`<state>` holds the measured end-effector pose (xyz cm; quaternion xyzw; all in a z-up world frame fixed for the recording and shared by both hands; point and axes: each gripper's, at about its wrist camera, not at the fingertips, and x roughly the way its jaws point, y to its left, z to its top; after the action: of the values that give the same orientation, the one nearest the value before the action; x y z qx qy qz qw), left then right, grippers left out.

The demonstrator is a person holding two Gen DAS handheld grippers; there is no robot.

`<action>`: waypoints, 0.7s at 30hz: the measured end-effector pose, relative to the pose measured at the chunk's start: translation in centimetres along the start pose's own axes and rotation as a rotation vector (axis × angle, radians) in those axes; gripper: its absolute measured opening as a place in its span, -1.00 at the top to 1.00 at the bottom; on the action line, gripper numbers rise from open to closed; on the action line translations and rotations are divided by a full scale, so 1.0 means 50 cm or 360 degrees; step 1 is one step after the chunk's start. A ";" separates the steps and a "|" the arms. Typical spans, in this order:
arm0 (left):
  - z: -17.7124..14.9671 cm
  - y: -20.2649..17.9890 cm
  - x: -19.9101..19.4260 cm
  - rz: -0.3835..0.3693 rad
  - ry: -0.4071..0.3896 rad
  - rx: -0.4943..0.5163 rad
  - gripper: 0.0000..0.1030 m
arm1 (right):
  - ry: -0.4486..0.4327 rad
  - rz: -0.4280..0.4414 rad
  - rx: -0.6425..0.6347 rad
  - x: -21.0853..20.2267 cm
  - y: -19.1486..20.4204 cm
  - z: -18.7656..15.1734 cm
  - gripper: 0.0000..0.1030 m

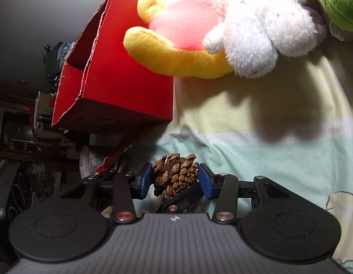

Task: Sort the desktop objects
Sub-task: 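Lift and carry the pine cone with the right gripper over the red box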

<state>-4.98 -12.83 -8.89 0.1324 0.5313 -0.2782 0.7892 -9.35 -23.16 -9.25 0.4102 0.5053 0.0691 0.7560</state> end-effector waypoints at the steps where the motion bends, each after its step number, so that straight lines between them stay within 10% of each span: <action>1: -0.002 0.000 -0.005 0.0001 0.0003 0.0001 0.02 | 0.0007 0.0007 -0.0005 0.000 0.003 -0.002 0.09; 21: -0.014 0.105 -0.144 -0.0026 -0.0086 -0.0106 0.02 | 0.0065 0.0136 -0.0124 0.011 0.149 -0.020 0.09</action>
<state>-4.48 -6.09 -3.06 0.0941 0.5197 -0.2704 0.8050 -7.59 -17.47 -4.65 0.4003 0.4995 0.1294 0.7573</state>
